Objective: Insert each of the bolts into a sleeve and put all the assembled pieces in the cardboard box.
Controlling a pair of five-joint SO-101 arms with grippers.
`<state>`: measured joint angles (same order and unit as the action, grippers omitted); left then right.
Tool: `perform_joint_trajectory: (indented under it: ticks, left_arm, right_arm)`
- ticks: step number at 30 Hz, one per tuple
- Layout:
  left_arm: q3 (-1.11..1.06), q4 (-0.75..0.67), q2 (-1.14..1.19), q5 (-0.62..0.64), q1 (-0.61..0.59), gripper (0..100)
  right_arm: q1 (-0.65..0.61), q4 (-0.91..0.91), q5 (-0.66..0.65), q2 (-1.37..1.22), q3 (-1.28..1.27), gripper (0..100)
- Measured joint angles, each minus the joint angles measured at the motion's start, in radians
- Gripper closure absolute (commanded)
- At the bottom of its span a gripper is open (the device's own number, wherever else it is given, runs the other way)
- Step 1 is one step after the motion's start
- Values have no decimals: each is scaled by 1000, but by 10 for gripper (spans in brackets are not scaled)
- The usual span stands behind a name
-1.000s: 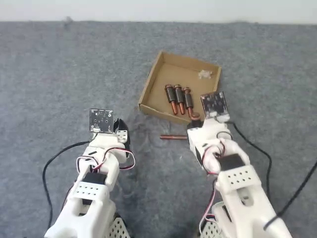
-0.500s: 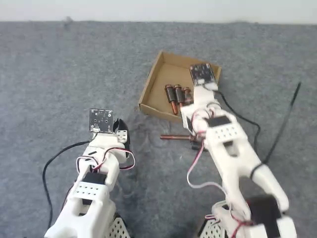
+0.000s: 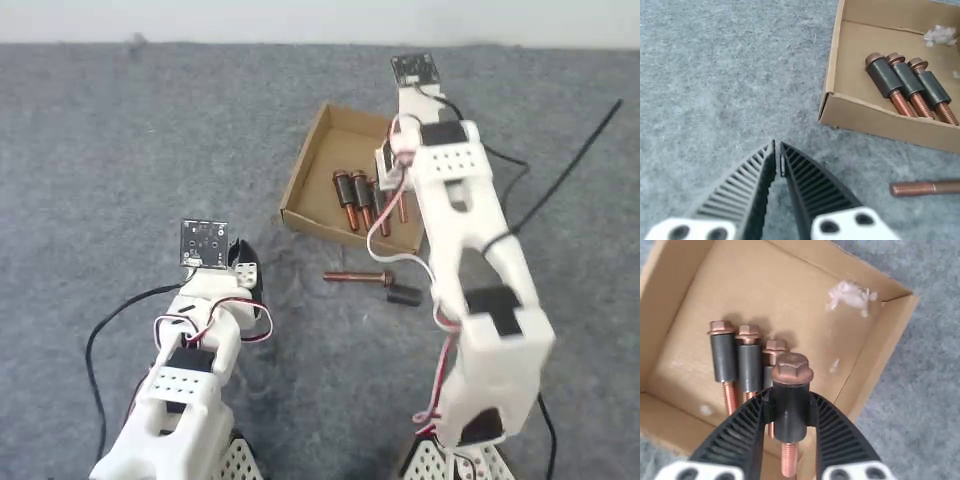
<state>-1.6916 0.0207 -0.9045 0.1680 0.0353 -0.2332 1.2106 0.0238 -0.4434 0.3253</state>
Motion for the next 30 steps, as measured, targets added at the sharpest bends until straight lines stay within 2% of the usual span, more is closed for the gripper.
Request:
perform_joint_trajectory:
  ticks: [4, 9, 11, 20, 26, 30]
  left_arm:
    - [0, 0, 0, 0, 0, 988]
    - [0, 0, 0, 0, 0, 988]
    - [0, 0, 0, 0, 0, 988]
    - [0, 0, 0, 0, 0, 988]
    - [0, 0, 0, 0, 0, 988]
    - [0, 0, 0, 0, 0, 988]
  right_arm:
    - [0, 63, 0, -164, 172, 972]
    - [0, 112, 0, -284, 273, 847]
    - [0, 143, 0, -298, 302, 831]
    - [0, 245, 0, -299, 399, 913]
    - [3, 430, 0, -299, 534, 929]
    - [3, 540, -95, -299, 618, 950]
